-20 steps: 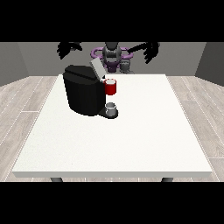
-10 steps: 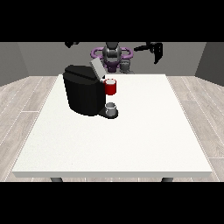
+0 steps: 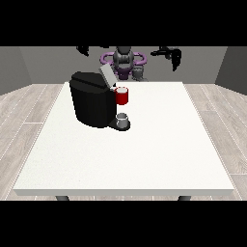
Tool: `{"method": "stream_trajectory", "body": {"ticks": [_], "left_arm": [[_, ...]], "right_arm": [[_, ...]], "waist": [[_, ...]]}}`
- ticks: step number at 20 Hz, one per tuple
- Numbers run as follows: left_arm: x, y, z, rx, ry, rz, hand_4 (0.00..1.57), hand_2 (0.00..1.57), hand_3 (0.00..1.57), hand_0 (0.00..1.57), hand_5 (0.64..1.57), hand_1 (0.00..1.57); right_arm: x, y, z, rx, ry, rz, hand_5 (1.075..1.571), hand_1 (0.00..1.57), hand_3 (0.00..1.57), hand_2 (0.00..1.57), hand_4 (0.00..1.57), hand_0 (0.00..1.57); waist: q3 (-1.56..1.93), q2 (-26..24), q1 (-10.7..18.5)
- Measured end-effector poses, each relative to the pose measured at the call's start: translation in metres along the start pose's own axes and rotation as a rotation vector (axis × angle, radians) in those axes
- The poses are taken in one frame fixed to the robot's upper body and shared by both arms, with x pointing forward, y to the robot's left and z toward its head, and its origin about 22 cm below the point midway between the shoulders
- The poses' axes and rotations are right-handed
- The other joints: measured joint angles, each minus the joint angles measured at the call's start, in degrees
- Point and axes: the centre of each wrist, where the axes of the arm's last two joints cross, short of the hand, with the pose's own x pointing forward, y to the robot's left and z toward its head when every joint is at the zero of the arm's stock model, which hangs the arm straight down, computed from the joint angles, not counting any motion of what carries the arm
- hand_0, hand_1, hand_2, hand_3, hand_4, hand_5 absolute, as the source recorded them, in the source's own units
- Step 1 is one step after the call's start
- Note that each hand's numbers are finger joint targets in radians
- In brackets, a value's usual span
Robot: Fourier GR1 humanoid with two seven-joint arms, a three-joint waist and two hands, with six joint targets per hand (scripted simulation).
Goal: Insert the coffee pod into the coffee machine and close the lid
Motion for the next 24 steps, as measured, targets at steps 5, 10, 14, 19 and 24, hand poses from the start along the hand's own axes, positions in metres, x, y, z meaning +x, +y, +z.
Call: {"method": "stream_trajectory", "body": {"ticks": [5,10,14,19,24], "left_arm": [[0.005,-0.001,0.014,0.009,-0.038,0.008,0.0,0.0,0.0,0.0,1.571,0.0],[0.014,-0.009,0.024,0.033,-0.066,0.027,0.0,0.0,0.0,0.0,1.571,0.0],[0.026,-0.008,0.03,0.047,-0.095,0.025,0.0,0.0,0.0,0.0,1.571,0.0],[0.038,-0.004,0.039,0.069,-0.108,-0.004,0.0,0.0,0.0,0.0,1.571,0.0],[0.043,0.006,0.049,0.092,-0.132,-0.016,0.0,0.0,0.0,0.0,1.571,0.0]], "right_arm": [[-0.004,-0.002,-0.009,0.019,-0.006,-0.033,1.571,0.0,0.0,0.0,0.0,0.0],[-0.008,-0.009,-0.022,0.007,0.0,-0.049,1.571,0.0,0.0,0.0,0.0,0.0],[-0.005,0.0,-0.036,0.015,-0.015,-0.052,1.571,0.0,0.0,0.0,0.0,0.0],[-0.002,0.006,-0.05,0.034,-0.029,-0.039,1.571,0.0,0.0,0.0,0.0,0.0],[0.006,0.01,-0.06,0.062,-0.069,-0.01,1.571,0.0,0.0,0.0,0.0,0.0]], "waist": [[0.0,2.7,0.2],[0.01,5.3,1.1],[-0.01,7.8,1.0],[-0.02,10.2,0.2],[-0.18,11.7,-0.7]]}}
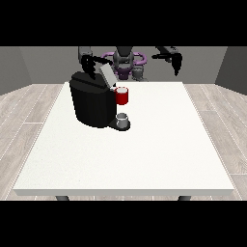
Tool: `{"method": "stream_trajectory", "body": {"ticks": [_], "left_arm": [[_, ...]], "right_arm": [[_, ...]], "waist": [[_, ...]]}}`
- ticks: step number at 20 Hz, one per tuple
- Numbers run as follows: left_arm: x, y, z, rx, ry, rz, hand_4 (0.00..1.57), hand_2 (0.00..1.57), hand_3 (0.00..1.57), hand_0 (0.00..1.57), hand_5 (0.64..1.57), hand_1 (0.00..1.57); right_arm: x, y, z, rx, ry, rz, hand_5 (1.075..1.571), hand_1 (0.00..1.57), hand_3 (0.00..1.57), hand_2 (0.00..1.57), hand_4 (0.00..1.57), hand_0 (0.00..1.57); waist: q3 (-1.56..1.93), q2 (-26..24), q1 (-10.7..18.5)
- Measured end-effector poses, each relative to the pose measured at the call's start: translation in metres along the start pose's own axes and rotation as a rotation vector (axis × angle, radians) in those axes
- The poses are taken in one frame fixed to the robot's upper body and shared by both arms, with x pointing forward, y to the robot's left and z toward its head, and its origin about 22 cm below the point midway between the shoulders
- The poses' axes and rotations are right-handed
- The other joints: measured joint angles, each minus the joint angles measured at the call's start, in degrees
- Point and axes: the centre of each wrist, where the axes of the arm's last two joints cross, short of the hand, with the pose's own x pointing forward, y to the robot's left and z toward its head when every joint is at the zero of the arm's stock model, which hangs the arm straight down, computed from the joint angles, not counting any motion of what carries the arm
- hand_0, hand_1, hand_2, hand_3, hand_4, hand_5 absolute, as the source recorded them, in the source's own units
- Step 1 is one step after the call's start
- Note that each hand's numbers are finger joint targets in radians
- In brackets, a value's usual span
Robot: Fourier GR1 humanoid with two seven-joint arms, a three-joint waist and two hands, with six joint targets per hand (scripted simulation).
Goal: Insert the coffee pod into the coffee machine and close the lid
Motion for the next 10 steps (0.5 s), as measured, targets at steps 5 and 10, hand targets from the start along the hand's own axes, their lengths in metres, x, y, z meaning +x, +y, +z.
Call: {"method": "stream_trajectory", "body": {"ticks": [5,10], "left_arm": [[0.004,0.005,0.005,0.014,-0.003,0.001,0.0,0.0,0.0,0.0,1.571,0.0],[0.012,0.006,0.007,0.017,-0.034,-0.007,0.0,0.0,0.0,0.0,1.571,0.0]], "right_arm": [[0.009,0.012,-0.014,0.018,0.008,0.008,1.571,0.0,0.0,0.0,0.04,0.0],[0.014,0.011,-0.023,0.023,-0.035,0.021,1.571,0.0,0.0,0.0,0.0,0.0]], "waist": [[0.07,0.7,-0.2],[-0.08,2.1,0.2]]}}
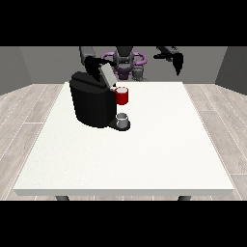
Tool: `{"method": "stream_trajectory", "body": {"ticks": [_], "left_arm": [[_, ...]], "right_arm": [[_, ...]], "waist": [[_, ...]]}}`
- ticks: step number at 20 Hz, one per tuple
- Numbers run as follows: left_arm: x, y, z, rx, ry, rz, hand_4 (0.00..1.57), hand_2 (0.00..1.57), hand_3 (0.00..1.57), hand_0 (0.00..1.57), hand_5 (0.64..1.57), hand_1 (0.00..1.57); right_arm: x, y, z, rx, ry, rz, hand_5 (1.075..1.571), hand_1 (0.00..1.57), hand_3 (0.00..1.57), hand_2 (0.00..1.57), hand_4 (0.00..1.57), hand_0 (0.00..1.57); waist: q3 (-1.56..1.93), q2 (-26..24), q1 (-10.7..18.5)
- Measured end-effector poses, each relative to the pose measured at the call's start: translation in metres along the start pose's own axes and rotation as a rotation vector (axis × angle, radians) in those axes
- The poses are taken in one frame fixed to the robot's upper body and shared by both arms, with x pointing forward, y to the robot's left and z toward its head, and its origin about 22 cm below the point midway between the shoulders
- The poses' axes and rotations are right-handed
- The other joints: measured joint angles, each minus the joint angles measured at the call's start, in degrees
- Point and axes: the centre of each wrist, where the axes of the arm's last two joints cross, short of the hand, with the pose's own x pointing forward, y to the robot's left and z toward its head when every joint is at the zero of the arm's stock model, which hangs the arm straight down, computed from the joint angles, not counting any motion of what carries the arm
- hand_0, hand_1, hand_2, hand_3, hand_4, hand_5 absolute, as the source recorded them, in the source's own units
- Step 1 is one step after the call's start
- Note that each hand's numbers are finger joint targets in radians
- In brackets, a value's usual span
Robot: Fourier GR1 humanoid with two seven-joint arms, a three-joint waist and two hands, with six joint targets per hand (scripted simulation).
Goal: Insert the coffee pod into the coffee machine and close the lid
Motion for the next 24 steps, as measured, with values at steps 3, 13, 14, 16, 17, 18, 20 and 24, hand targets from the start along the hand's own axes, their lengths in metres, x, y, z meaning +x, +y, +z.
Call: {"method": "stream_trajectory", "body": {"ticks": [3,13,14,16,17,18,20,24], "left_arm": [[-0.002,0.006,0.0,0.017,0.004,-0.009,0.0,0.0,0.0,0.0,1.571,0.0],[-0.002,0.01,-0.001,0.028,0.007,-0.016,0.0,0.0,0.0,0.0,1.571,0.0],[-0.002,0.012,-0.001,0.025,0.007,-0.011,0.02,0.0,0.0,0.0,1.571,0.0],[-0.005,0.008,0.0,0.034,0.018,-0.007,0.14,0.0,0.0,0.0,1.571,0.0],[-0.004,0.007,-0.003,0.036,0.016,-0.013,0.16,0.0,0.0,0.0,1.571,0.0],[-0.008,0.012,0.001,0.037,0.019,-0.018,0.19,0.0,0.0,0.0,1.571,0.0],[-0.006,0.019,-0.002,0.056,0.011,-0.022,0.15,0.0,0.0,0.0,1.571,0.0],[-0.005,0.017,-0.006,0.051,0.01,-0.022,0.18,0.0,0.0,0.0,1.571,0.0]], "right_arm": [[0.006,0.009,-0.006,0.021,-0.02,-0.003,1.571,0.0,0.0,0.0,0.0,0.0],[0.015,0.023,-0.019,0.06,-0.032,0.032,1.571,0.0,0.0,0.0,0.21,0.0],[0.016,0.026,-0.021,0.061,-0.029,0.038,1.571,0.0,0.0,0.0,0.14,0.0],[0.02,0.036,-0.025,0.086,-0.026,0.05,1.571,0.0,0.0,0.0,0.06,0.0],[0.024,0.038,-0.027,0.095,-0.033,0.062,1.571,0.0,0.0,0.0,0.21,0.0],[0.028,0.04,-0.03,0.102,-0.036,0.071,1.571,0.0,0.0,0.0,0.17,0.0],[0.038,0.044,-0.035,0.123,-0.054,0.091,1.571,0.0,0.0,0.0,0.15,0.0],[0.051,0.051,-0.044,0.127,-0.076,0.128,1.571,0.0,0.0,0.0,0.14,0.0]], "waist": [[0.06,0.6,-0.8],[0.13,1.6,-0.7],[0.14,1.6,-0.4],[0.18,1.3,-0.6],[0.19,1.5,-0.4],[0.2,1.5,-0.4],[0.22,2.0,-0.9],[0.22,2.5,-0.4]]}}
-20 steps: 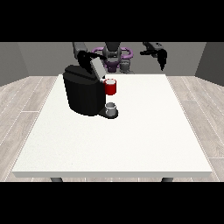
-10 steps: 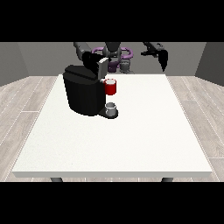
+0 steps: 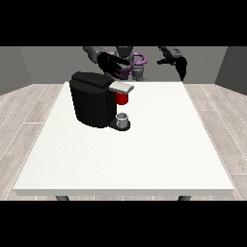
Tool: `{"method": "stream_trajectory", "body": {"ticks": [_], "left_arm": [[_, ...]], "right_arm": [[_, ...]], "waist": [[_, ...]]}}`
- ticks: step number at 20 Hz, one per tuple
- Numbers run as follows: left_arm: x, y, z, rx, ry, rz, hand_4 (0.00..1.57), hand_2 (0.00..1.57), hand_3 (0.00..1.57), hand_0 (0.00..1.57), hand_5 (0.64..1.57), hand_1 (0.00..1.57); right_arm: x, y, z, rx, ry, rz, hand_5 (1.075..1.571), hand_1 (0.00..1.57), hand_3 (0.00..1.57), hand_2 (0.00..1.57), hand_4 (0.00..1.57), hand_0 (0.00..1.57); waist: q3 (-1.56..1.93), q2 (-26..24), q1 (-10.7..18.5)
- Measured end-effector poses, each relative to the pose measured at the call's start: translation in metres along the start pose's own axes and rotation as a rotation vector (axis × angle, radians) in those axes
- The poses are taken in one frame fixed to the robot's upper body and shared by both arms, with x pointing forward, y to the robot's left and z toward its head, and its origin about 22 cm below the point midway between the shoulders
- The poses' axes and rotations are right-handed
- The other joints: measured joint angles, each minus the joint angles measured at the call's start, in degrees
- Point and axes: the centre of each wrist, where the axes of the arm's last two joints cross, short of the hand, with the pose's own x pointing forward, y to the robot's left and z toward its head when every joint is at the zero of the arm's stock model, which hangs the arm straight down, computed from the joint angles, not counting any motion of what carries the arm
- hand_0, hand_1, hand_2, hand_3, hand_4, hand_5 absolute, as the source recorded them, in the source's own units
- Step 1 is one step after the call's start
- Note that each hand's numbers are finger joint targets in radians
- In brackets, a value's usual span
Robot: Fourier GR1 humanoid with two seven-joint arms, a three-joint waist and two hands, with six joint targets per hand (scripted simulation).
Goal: Insert the coffee pod into the coffee machine and close the lid
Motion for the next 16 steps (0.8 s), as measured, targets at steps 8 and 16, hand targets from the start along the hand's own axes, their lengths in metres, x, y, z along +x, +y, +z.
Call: {"method": "stream_trajectory", "body": {"ticks": [8,16], "left_arm": [[-0.003,0.003,0.004,0.0,-0.013,0.0,0.18,0.0,0.0,0.0,1.571,0.0],[-0.032,-0.002,0.025,0.025,0.023,0.02,0.19,0.0,0.0,0.0,1.571,0.0]], "right_arm": [[-0.001,0.017,0.001,0.047,-0.056,-0.034,1.571,0.0,0.0,0.0,0.18,0.0],[-0.04,0.058,0.05,0.09,-0.041,-0.213,1.571,0.0,0.0,0.0,0.16,0.0]], "waist": [[0.01,-1.3,-0.9],[0.01,-7.7,-4.3]]}}
